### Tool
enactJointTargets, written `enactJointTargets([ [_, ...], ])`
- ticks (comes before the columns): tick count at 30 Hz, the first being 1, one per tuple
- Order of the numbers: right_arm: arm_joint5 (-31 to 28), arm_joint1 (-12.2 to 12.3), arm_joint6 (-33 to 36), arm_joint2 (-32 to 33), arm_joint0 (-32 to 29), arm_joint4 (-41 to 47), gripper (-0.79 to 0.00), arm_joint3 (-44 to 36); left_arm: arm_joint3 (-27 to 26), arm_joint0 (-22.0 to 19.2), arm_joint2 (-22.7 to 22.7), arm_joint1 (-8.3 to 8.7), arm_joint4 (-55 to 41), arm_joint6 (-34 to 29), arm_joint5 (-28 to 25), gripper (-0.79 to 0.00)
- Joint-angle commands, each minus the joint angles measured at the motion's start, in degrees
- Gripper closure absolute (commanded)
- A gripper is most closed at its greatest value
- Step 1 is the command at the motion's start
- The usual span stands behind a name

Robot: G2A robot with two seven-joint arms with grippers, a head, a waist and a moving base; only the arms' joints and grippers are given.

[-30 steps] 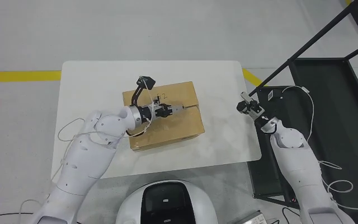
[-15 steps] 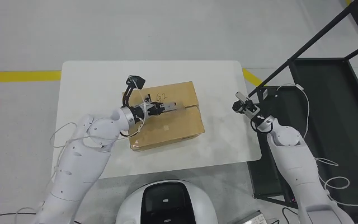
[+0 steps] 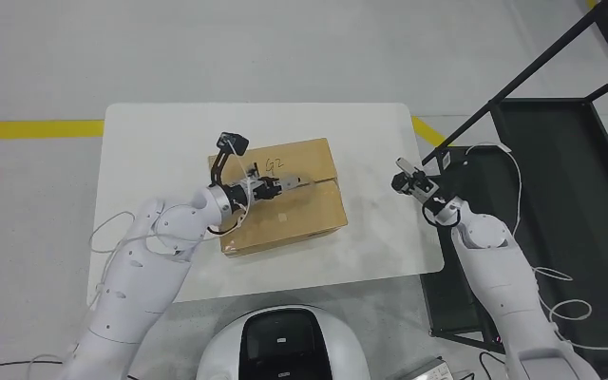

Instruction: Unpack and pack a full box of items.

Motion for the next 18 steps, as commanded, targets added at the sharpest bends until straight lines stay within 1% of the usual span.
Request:
enactJointTargets([
  [1,0.0,-0.1,0.1,-0.2,0.1,0.0,-0.785,0.0,-2.1,0.9,-1.2,0.29,0.0,0.4,-0.5,-0.785],
  [5,-0.2,-0.2,0.4,-0.5,0.6,0.1,-0.785,0.0,-6.3,3.5,-3.9,1.01,-0.1,-1.2,0.1,-0.785],
  [8,-0.3,-0.2,0.6,-0.8,1.0,-0.1,-0.785,0.2,-8.2,5.4,-5.2,1.52,0.6,-3.1,0.7,-0.785],
  [12,-0.3,-0.3,0.8,-1.3,1.6,-0.2,-0.785,0.4,-7.4,6.4,-5.3,1.77,1.5,-3.3,0.8,-0.785],
  [18,-0.3,-0.4,0.9,-1.5,1.7,-0.2,-0.785,0.8,-4.3,5.0,-3.8,1.51,1.7,-1.4,0.5,-0.785],
])
